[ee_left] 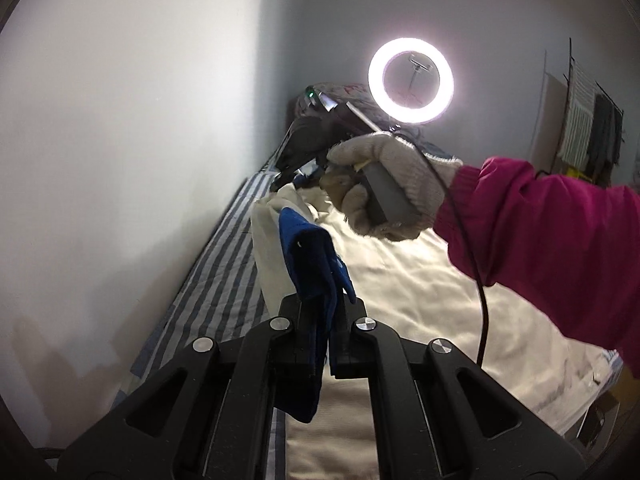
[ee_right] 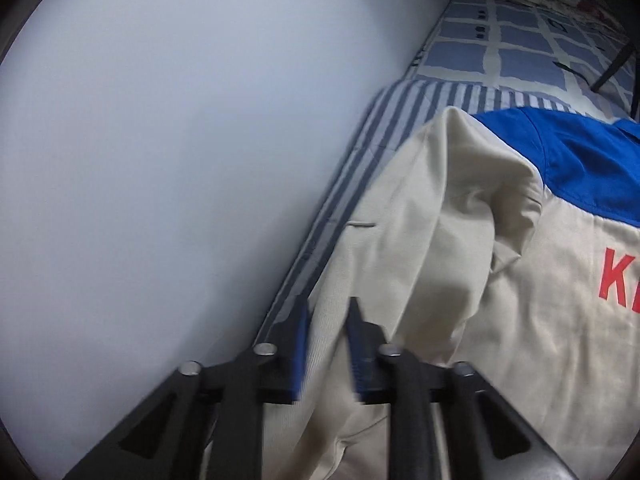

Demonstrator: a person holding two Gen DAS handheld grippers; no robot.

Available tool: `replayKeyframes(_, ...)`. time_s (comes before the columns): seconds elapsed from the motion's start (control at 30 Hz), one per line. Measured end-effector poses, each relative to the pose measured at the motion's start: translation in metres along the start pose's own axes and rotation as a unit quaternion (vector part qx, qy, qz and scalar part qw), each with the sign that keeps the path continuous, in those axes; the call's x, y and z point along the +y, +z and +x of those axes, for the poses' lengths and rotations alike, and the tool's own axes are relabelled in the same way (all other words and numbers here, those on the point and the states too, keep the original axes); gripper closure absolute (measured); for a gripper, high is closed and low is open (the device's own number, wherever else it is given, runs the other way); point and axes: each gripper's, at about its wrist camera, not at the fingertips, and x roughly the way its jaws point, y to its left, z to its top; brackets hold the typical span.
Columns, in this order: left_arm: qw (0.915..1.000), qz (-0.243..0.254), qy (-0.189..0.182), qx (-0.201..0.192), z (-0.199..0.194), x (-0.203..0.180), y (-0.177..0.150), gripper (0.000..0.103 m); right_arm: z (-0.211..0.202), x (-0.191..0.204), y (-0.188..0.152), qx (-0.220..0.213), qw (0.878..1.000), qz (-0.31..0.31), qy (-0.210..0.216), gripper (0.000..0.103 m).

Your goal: Fold large clothes

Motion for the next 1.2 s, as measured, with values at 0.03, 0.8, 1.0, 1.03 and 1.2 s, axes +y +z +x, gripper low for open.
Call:
replayKeyframes(0.03,1.0000,0.003,-0.003,0.003,-0.001,-0.002,-0.001,0.102,-0.010,-0.006,-0.003,-0.009,1.000,0.007,0.008,0.102)
replayKeyframes(0.8,0.9796,0.077,-0.110,0.149,-0.052,-0.083,-0.089,0.089,-0.112,-0.187,-0.219,-0.010,0.994,0.104,0.006,0.062)
replayKeyframes(1.0,0.9848,-0.011,-0.094,0.146,-0.075,-0.041,-0.087,0.065,-0.137,-0.172,-0.256,-0.001,0.997,0.075,0.016,0.042)
replayKeyframes(1.03,0.9842,-0.042,-0.092,0.146,-0.073,-0.032,-0.085,0.065,-0.137,-0.170,-0.262,0.003,0.997,0.076,0.018,0.042)
replayKeyframes(1.2,0.9523,-0.172,-0.132,0.215,-0.021,-0.001,-0.098,0.064,-0.137,-0.142,-0.271,0.008,0.999,0.038,0.006,0.044)
